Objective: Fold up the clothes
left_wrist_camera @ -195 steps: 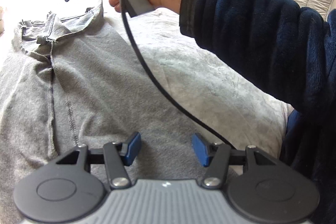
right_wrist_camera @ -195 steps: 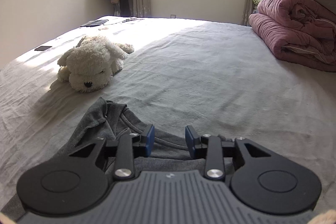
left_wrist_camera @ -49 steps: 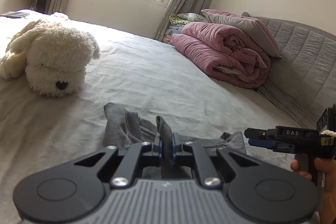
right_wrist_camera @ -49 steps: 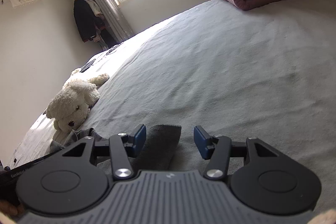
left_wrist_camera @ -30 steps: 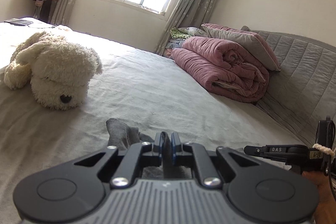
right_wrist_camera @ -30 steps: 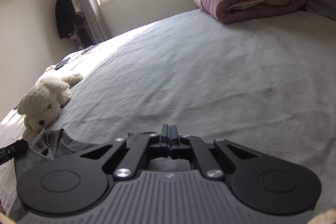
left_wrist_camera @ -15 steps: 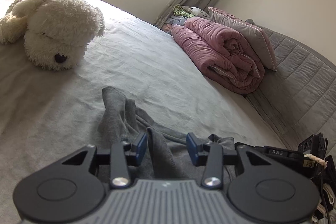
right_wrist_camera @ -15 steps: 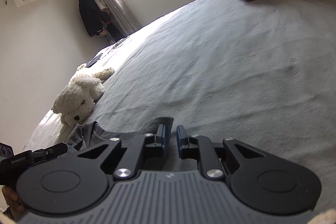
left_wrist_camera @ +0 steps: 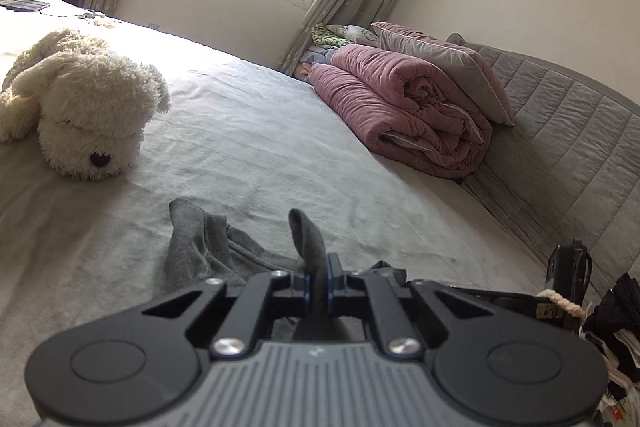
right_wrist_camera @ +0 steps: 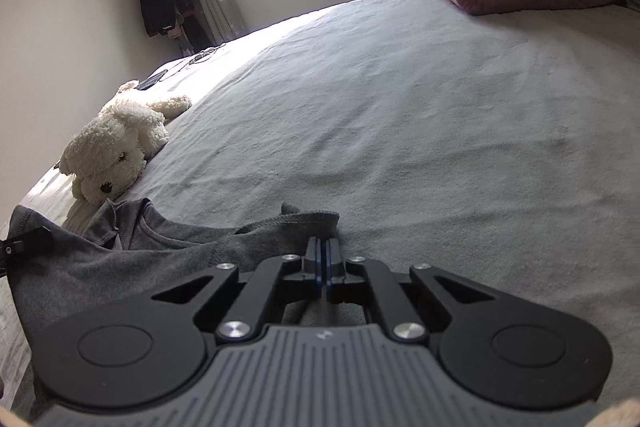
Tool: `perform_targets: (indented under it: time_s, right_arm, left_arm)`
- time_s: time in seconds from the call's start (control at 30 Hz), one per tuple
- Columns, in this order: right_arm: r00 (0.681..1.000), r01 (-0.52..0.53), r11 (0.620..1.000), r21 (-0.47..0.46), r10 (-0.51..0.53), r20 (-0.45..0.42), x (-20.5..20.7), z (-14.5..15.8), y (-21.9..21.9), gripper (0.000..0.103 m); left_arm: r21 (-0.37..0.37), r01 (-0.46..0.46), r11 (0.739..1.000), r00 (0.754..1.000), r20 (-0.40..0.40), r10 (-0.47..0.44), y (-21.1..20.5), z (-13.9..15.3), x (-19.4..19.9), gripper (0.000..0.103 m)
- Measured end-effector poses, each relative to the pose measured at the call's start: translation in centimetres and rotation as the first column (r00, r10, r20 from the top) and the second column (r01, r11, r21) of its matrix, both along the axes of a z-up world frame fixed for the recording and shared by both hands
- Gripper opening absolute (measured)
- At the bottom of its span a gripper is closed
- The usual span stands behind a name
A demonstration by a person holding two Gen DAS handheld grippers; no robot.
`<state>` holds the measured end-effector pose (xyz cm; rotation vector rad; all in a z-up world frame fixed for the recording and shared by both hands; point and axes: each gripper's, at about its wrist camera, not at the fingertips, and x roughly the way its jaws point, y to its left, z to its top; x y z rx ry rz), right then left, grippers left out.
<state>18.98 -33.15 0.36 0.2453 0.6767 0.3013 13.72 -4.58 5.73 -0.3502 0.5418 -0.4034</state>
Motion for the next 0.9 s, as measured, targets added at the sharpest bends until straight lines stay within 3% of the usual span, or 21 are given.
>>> perform_targets:
  time_s: [0.2,0.33,0.43,0.53,0.6,0.67,0.73,0.8,0.9]
  right_arm:
    - [1.000,0.003,0.997,-0.075,-0.002,0.016,-0.1,-0.1,0.7,0.002]
    - [1.000,0.007,0.992,-0.123,-0.004,0.026,-0.1,-0.1,1.4,0.002]
    - [0.999,0.006,0.981,-0.196,0.003,0.044,-0.2,-0.3,2.3,0.000]
    - [0.997,0.011,0.946,-0.324,0.016,0.080,-0.6,-0.5,3.9,0.000]
    - [0.995,0.022,0.924,-0.381,0.016,0.096,-0.7,-0.7,4.5,0.000]
    - [0.994,0.036,0.901,-0.432,0.013,0.110,-0.8,-0.9,4.8,0.000]
    - [0.993,0.050,0.882,-0.469,0.007,0.118,-0.8,-1.2,4.9,0.000]
    - [0.993,0.049,0.886,-0.462,0.008,0.120,-0.8,-1.1,4.8,0.000]
    - [0.993,0.049,0.891,-0.451,0.007,0.121,-0.9,-0.6,4.5,0.002]
  left_arm:
    - [0.014,-0.075,0.997,0.997,-0.027,0.075,-0.1,1.0,-1.1,0.006]
    - [-0.014,-0.093,0.996,0.989,-0.120,0.091,0.8,-0.9,0.5,0.007]
    - [-0.034,-0.108,0.994,0.976,-0.193,0.100,1.5,-2.4,1.8,0.007]
    - [-0.053,-0.124,0.991,0.958,-0.266,0.106,2.2,-3.9,3.1,0.007]
    - [-0.069,-0.127,0.990,0.960,-0.261,0.105,2.4,-3.7,3.0,0.009]
    - [-0.021,-0.115,0.993,0.968,-0.228,0.108,1.9,-3.1,2.6,0.021]
    - [-0.018,-0.093,0.996,0.964,-0.250,0.086,1.8,-2.8,2.6,0.036]
    - [-0.032,-0.076,0.997,0.960,-0.272,0.065,2.0,-2.6,2.5,0.037]
    - [-0.006,-0.078,0.997,0.967,-0.242,0.074,2.0,-1.8,2.0,0.040]
